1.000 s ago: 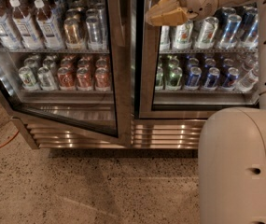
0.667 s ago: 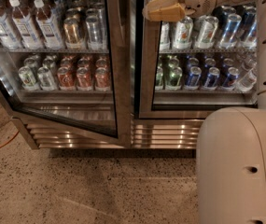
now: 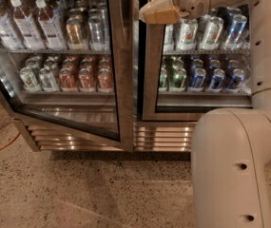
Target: Open left fridge door
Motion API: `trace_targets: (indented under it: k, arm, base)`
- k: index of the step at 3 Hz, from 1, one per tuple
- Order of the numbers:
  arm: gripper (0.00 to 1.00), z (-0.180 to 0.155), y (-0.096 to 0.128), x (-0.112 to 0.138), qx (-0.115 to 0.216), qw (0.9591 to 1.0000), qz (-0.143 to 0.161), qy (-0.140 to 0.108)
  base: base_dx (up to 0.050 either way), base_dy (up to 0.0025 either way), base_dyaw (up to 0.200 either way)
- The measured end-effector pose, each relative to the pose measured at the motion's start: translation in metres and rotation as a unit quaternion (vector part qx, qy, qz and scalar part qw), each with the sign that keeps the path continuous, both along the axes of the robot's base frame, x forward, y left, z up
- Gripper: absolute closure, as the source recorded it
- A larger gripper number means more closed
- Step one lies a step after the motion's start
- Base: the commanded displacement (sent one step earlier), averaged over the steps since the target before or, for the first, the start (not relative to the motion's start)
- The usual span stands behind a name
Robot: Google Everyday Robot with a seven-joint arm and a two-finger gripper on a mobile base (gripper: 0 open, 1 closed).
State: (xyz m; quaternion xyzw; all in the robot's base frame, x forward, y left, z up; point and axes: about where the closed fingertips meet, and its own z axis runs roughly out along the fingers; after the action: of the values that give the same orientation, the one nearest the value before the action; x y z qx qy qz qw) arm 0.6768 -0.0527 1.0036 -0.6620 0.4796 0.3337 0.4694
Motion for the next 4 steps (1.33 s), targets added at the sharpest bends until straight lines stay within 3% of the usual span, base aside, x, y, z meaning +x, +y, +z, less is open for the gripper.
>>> trace_targets:
  k: [1,4]
  arm:
    - [1.00,-0.0095,0.0141,-0.0024,0.010,0.9994,0.032,0.009]
    - [1.00,-0.0067,0.0172,0.0027,0.020,0.9994,0.027,0.005]
  base:
    - [0.000,0.00000,0.000]
    - [0.000,0.00000,0.000]
